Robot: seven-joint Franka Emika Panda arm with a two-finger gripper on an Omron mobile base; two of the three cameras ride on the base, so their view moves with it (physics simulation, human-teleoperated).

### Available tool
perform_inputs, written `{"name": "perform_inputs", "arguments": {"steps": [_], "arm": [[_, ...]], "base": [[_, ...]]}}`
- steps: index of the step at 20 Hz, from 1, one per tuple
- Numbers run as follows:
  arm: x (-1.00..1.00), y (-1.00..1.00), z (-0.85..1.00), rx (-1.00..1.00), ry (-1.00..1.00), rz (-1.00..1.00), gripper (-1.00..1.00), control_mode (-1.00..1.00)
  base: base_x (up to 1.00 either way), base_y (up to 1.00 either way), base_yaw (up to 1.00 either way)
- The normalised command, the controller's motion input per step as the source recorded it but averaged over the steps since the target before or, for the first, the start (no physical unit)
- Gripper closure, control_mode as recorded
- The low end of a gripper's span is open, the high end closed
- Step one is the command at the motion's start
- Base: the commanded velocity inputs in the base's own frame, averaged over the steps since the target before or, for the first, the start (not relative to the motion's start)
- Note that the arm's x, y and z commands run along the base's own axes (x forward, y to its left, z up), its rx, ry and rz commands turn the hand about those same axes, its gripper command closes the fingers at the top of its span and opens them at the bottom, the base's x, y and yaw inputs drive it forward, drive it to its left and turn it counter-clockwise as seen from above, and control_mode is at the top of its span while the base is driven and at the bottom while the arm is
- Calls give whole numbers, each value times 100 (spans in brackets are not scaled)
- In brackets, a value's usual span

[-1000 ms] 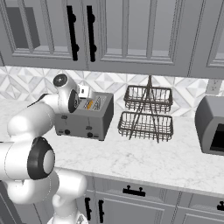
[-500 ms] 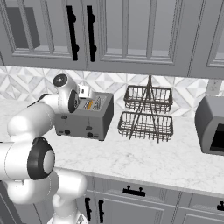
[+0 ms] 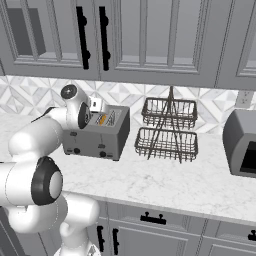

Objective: Start the toaster. Once the lever pops up, take the bread to the plate on the dining counter.

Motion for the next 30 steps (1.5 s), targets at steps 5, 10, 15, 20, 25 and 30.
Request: {"name": "perform_inputs", "arguments": {"steps": [5,10,15,20,25,30], "arm": [[0,0,0,0,0,0,-100,-100],[0,0,0,0,0,0,-100,-100],[0,0,0,0,0,0,-100,-100],[0,0,0,0,0,0,-100,-100],[0,0,0,0,0,0,-100,-100],[0,0,0,0,0,0,-100,-100]], "base": [[0,0,0],[0,0,0],[0,0,0],[0,0,0],[0,0,0],[0,0,0]]}}
